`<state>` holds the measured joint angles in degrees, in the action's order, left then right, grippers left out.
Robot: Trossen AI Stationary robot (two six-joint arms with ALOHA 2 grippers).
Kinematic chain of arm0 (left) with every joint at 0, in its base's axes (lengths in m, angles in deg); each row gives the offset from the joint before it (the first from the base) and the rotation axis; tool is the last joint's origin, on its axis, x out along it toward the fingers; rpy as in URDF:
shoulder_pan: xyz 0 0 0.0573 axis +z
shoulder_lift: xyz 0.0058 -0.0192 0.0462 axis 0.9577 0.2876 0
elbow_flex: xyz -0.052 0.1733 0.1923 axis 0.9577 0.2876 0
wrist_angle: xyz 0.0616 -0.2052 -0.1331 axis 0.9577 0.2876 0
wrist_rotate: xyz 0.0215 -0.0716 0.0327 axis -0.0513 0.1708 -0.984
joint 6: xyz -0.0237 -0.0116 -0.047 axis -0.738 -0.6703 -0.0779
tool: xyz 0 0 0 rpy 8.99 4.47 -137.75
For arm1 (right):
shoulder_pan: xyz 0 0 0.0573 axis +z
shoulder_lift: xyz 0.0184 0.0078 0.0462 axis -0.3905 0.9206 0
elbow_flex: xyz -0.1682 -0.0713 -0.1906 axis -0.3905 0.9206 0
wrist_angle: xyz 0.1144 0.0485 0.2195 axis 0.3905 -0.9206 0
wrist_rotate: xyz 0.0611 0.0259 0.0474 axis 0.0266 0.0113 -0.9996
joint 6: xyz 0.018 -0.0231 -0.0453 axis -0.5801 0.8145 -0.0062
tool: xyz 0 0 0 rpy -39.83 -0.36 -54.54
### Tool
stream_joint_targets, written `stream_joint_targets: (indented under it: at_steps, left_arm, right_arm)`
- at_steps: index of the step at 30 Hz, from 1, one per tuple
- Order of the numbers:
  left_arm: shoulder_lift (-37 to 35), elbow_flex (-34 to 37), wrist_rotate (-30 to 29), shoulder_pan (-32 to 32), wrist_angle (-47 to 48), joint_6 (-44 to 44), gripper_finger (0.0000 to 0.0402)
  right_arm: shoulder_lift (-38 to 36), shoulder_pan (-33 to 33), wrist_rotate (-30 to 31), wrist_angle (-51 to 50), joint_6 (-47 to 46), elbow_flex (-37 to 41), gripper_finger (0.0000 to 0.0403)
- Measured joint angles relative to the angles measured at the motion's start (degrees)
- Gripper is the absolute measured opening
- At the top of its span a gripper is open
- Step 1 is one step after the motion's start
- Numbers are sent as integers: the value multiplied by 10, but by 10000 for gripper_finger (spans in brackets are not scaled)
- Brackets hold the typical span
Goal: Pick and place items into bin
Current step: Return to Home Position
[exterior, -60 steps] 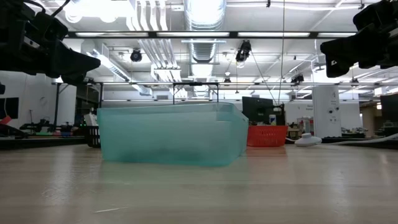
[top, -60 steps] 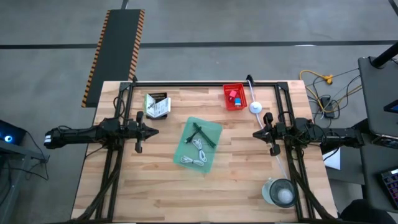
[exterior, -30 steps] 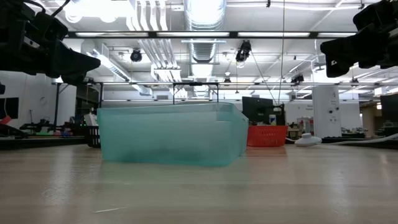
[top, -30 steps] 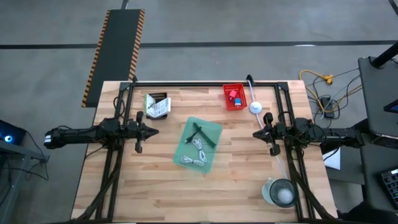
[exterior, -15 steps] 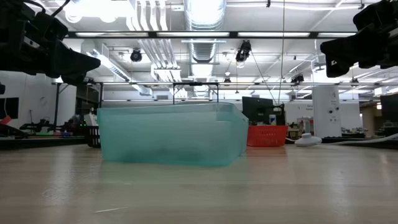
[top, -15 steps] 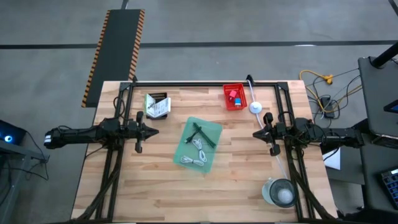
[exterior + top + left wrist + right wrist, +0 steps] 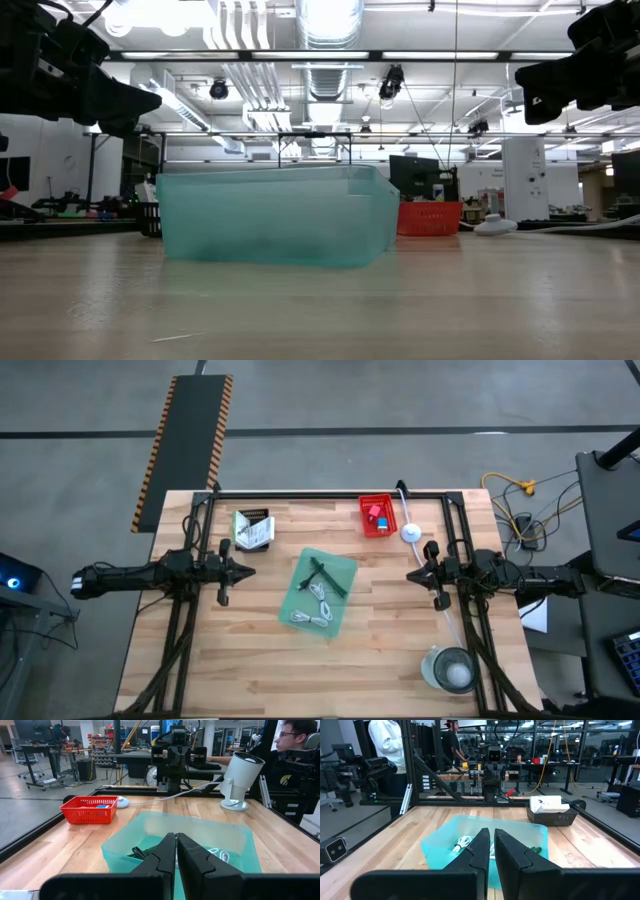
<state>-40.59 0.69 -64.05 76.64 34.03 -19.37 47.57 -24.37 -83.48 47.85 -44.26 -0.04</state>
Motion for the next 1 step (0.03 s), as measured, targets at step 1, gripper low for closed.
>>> stream_joint_targets:
  at_steps: [1]
  left_arm:
    - [0,0,0,0,0,0,0]
  right_arm:
    - [0,0,0,0,0,0,18]
